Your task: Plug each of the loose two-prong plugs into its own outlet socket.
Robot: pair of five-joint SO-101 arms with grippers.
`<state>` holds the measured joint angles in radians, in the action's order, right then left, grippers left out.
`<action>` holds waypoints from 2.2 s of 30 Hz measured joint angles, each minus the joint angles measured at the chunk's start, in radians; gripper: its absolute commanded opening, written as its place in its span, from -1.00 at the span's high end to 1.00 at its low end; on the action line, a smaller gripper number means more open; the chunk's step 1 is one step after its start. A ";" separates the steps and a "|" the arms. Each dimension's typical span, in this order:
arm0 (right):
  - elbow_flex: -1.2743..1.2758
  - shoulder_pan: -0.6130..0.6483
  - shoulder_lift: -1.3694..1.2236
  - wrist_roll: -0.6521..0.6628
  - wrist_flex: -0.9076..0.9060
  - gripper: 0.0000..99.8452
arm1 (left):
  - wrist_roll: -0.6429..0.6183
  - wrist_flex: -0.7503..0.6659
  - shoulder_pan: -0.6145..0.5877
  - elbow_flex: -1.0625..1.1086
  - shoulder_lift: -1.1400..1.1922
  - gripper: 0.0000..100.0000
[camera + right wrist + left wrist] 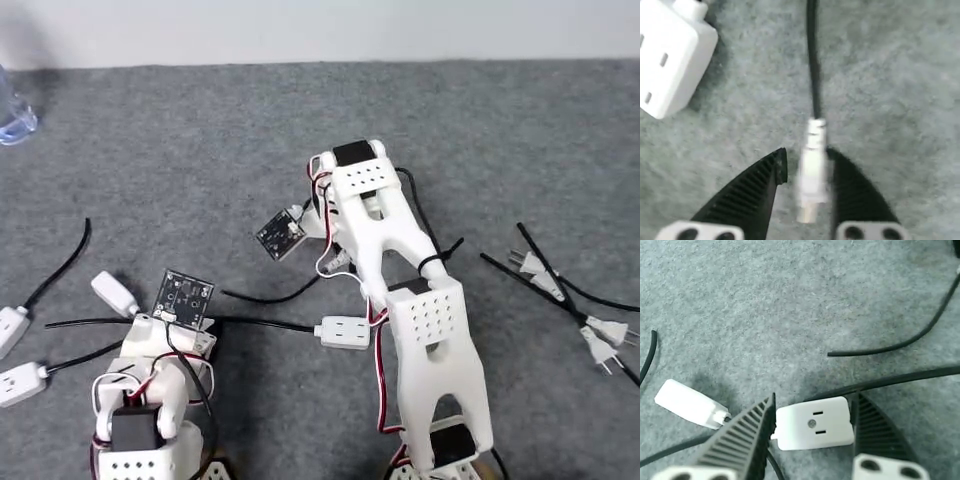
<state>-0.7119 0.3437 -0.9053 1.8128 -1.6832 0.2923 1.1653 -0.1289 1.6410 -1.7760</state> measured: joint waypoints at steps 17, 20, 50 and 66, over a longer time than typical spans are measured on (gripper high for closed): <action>-0.138 -0.186 0.155 -0.330 -0.071 0.98 | 0.000 0.000 0.000 0.009 0.000 0.54; -0.138 -0.241 0.216 -0.528 -0.071 0.98 | 0.000 0.000 0.000 0.009 0.000 0.54; 0.939 -0.235 0.718 -1.884 0.239 0.49 | 0.000 0.000 0.000 0.009 0.000 0.54; 0.967 -0.261 0.726 -1.212 0.218 0.76 | 0.000 0.000 0.000 0.009 0.000 0.54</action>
<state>0.2547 0.0829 -0.1795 0.6007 -1.4653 0.2923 1.1653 -0.1289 1.6502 -1.7760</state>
